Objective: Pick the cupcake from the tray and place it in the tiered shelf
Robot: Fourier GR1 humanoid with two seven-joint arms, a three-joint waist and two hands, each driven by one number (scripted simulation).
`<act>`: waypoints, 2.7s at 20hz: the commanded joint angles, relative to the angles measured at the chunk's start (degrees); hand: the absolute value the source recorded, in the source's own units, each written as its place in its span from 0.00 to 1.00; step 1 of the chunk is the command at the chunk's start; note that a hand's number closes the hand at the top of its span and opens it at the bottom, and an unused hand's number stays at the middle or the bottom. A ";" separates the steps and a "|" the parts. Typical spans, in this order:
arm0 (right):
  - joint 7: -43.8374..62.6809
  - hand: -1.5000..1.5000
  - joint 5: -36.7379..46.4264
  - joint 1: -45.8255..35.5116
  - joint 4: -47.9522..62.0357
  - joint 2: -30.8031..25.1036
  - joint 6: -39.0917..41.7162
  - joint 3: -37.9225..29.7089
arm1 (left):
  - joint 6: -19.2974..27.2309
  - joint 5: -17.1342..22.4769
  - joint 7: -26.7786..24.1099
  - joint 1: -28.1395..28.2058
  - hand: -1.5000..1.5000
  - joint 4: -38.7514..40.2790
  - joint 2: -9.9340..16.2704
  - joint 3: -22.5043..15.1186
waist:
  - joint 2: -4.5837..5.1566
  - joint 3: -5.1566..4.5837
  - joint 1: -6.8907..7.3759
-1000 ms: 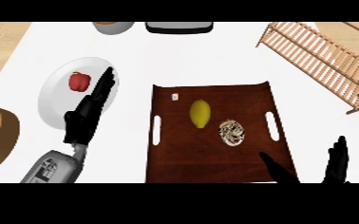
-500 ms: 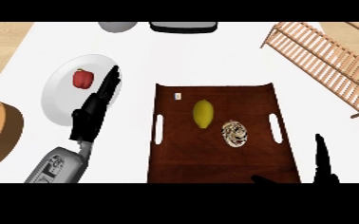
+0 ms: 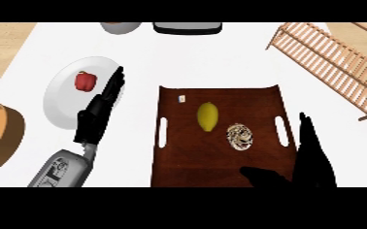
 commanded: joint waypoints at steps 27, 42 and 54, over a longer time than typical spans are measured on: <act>15.47 0.00 6.65 -14.50 16.15 6.84 0.88 2.14 | -4.60 -1.34 -0.12 2.08 0.50 -0.24 -0.32 5.06 | -0.18 0.25 -0.60; 14.40 0.00 4.79 -12.67 19.21 6.84 1.84 0.27 | -7.38 -1.85 2.43 0.08 0.50 -0.25 0.69 7.89 | -0.24 0.23 -1.08; 12.90 0.00 2.78 -17.26 29.56 6.84 -2.84 -1.55 | -6.04 -4.88 1.18 3.59 0.50 -2.18 -3.35 5.98 | -0.16 0.26 -0.40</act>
